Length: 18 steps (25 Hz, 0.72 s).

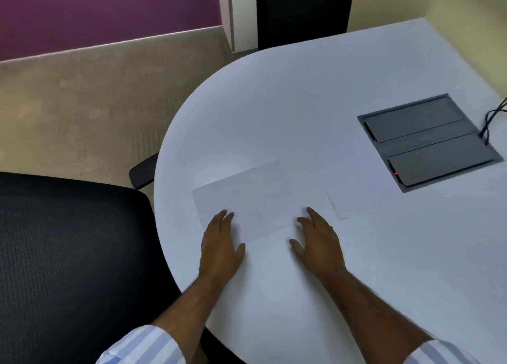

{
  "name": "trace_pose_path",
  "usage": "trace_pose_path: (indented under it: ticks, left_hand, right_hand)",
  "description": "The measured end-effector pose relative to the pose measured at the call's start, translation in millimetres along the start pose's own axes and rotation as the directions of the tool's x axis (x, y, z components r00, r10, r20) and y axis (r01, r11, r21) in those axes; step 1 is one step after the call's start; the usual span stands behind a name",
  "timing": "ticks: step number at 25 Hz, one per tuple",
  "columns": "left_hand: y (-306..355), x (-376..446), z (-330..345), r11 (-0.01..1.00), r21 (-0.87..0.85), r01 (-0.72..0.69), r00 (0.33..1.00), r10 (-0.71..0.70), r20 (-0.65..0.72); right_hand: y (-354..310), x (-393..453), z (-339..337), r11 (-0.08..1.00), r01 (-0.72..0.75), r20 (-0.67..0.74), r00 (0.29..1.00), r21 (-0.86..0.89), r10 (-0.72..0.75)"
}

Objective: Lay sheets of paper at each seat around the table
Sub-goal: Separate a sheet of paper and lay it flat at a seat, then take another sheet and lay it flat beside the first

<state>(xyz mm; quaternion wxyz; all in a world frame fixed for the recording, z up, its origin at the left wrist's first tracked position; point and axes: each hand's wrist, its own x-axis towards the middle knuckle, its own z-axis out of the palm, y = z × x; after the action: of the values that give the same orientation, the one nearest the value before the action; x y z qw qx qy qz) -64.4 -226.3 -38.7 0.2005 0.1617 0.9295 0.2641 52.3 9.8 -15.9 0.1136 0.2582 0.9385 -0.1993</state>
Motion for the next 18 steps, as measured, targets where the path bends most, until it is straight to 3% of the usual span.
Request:
trace_pose_path:
  ticks: [4, 8, 11, 14, 18]
  left_hand:
    - [65.8, 14.0, 24.7, 0.98, -0.16, -0.119, 0.993, 0.118, -0.015]
    - [136.2, 20.0, 55.1, 0.958, -0.251, -0.137, 0.99, 0.143, 0.007]
    - [189.0, 20.1, 82.5, 0.907, -0.42, 0.024, 0.998, 0.003, 0.063]
    - [232.7, 25.6, 108.4, 0.752, -0.597, 0.279, 0.96, -0.211, 0.183]
    - [264.1, 43.1, 146.4, 0.673, -0.592, 0.445, 0.893, -0.386, 0.231]
  right_hand:
    - [53.5, -2.9, -38.9, 0.999, -0.053, -0.088, 0.995, 0.01, 0.053]
    - [100.9, 10.5, -65.8, 0.991, -0.101, -0.166, 0.979, 0.085, 0.114]
    - [142.9, 27.0, -78.7, 0.963, -0.166, -0.204, 0.956, 0.21, 0.209]
    - [186.9, 47.0, -87.6, 0.902, -0.249, -0.197, 0.923, 0.353, 0.332]
    - [235.8, 75.3, -92.8, 0.907, -0.307, -0.121, 0.928, 0.29, 0.353]
